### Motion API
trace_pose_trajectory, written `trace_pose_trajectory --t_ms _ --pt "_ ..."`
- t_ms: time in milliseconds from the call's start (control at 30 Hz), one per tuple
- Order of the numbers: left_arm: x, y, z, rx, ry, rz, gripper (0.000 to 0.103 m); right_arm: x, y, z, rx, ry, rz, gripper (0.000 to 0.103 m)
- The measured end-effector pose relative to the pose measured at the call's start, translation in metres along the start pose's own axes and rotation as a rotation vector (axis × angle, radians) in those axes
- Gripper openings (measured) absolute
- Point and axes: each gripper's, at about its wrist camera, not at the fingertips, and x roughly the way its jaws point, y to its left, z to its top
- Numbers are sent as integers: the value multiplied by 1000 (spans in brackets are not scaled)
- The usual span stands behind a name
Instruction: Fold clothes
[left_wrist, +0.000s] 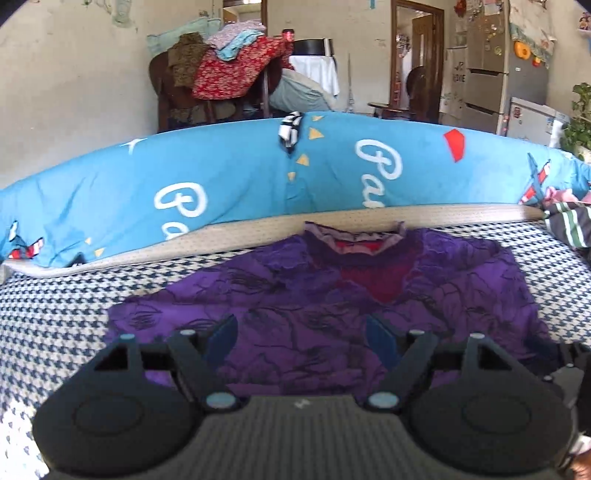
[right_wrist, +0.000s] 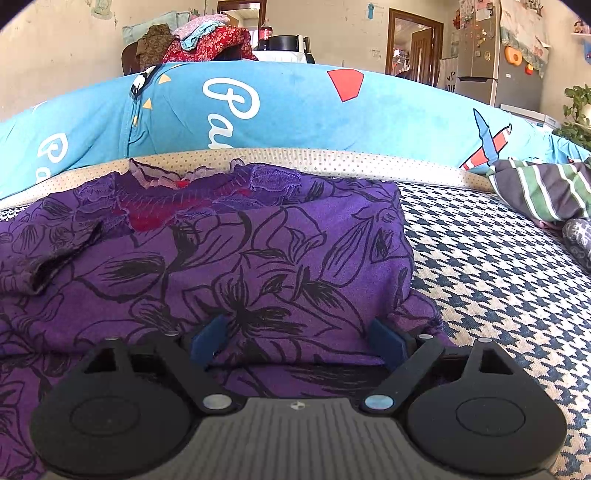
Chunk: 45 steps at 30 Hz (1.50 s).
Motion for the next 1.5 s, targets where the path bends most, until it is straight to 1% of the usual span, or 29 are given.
trace_pose_trajectory --t_ms 67,133,167,233,300,367,400,433,567,667,700,733,767,833,900,967,1033,1100,1200,1267,1333,1500 --pt "6 22 -3 -65 27 38 76 -5 6 3 -29 -6 -27 85" --pt "13 42 -4 -135 63 83 76 -17 15 8 -66 -46 -52 84" --pt "16 51 -4 -170 82 107 76 -23 19 12 -75 -67 -43 84" --pt "21 71 -5 -241 106 147 78 -36 26 24 -68 -101 37 85" --pt "22 84 -5 -302 106 172 88 -43 33 37 -61 -110 144 85" --pt "23 91 -5 -334 103 185 90 -41 43 49 -59 -80 273 85" --pt "23 92 -5 -334 102 187 90 -36 49 53 -56 -54 339 85" --pt "24 91 -5 -325 102 192 90 -30 54 57 -48 -31 386 85" --pt "30 84 -6 -284 105 214 92 -2 67 67 19 48 514 84" --pt "33 83 -5 -284 105 213 94 20 72 66 98 111 592 75" --pt "34 84 -5 -286 105 215 95 25 76 64 103 124 612 69" --pt "35 85 -5 -291 106 219 95 30 79 62 106 136 626 66" --pt "36 86 -5 -296 109 225 95 33 83 61 102 144 633 62" --pt "38 92 -6 -319 112 236 95 40 91 59 88 156 653 61" --pt "38 99 -5 -347 111 247 95 43 99 58 58 144 646 61" --pt "39 107 -5 -382 111 257 96 43 103 58 63 133 649 61" --pt "39 116 -5 -421 113 265 96 44 106 59 63 129 662 48" --pt "40 124 -6 -454 117 278 96 45 109 60 50 129 666 30" --pt "41 133 -8 -492 128 287 96 47 110 60 59 139 675 16" --pt "41 137 -8 -507 128 292 96 45 109 62 74 139 680 12" --pt "39 140 -8 -517 119 300 96 38 108 66 73 108 667 11" --pt "35 144 -6 -530 90 306 97 15 74 91 106 -10 566 9"
